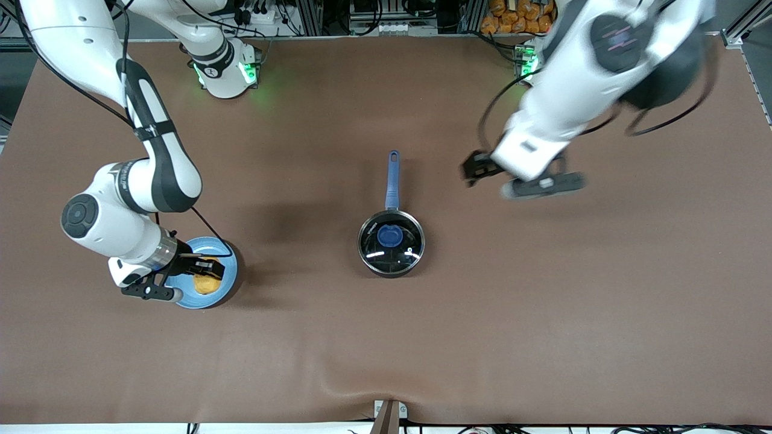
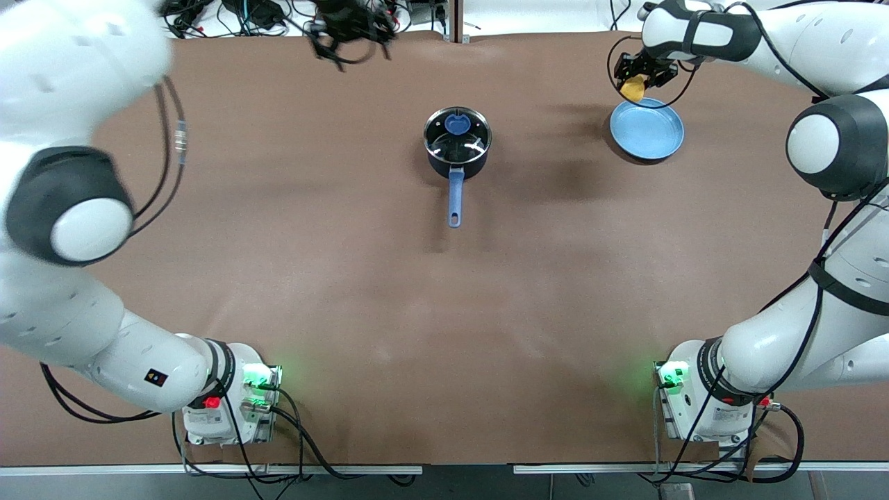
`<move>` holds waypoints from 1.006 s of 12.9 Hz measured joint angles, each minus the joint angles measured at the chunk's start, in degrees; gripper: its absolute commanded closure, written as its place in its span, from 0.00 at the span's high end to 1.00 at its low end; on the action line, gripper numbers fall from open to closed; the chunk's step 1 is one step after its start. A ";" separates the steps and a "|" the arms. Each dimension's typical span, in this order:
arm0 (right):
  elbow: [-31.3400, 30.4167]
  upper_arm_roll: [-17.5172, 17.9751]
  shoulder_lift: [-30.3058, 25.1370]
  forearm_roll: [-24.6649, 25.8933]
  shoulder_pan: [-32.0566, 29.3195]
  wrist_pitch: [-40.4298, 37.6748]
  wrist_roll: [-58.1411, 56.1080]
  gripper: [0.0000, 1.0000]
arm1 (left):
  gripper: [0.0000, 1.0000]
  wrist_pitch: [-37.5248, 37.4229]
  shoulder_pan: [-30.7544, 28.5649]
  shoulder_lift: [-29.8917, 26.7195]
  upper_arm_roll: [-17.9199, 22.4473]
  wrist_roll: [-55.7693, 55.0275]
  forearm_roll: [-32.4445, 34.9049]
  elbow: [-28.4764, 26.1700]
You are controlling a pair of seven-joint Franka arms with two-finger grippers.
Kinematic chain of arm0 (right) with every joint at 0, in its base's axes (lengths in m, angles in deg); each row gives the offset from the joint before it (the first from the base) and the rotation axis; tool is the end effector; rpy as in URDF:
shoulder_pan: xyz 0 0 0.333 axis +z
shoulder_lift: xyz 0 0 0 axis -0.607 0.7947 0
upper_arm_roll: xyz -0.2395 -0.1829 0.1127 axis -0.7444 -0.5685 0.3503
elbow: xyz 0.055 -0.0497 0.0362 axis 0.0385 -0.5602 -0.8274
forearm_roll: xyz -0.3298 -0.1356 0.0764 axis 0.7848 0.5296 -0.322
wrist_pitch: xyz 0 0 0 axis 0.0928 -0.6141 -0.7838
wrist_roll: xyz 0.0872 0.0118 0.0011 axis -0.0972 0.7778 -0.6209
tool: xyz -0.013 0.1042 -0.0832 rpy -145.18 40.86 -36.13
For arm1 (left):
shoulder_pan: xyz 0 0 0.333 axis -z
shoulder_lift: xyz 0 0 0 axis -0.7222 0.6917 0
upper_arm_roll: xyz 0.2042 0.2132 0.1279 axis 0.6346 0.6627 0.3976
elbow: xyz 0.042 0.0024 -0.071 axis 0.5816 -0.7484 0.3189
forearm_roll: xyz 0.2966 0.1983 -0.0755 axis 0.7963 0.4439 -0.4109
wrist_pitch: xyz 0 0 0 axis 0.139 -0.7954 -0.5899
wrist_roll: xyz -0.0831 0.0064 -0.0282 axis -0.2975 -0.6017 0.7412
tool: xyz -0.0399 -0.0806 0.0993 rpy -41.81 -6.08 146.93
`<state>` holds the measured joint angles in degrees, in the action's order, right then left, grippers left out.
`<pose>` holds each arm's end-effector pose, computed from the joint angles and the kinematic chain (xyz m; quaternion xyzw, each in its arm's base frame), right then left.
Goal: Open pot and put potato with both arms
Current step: 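Grasp the potato with the right gripper while the left gripper reaches the lid, then grasp the glass lid knob with the left gripper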
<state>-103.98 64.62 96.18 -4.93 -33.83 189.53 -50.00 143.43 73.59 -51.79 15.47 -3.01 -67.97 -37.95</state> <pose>0.6467 0.0736 0.3100 -0.9937 0.0701 -0.0326 0.0815 0.5241 -0.3390 0.4964 0.9926 0.0910 -0.0127 0.0790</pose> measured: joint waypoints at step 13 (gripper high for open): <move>1.00 0.12 -6.46 0.01 0.74 -10.27 -0.06 0.07 | 1.00 18.57 13.89 25.05 2.17 -15.48 8.24 9.05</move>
<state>-102.98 64.74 89.72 -4.91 -33.09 179.25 -50.06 162.01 87.48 -26.74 17.64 -18.49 -59.72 -28.90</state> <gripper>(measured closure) 0.427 0.000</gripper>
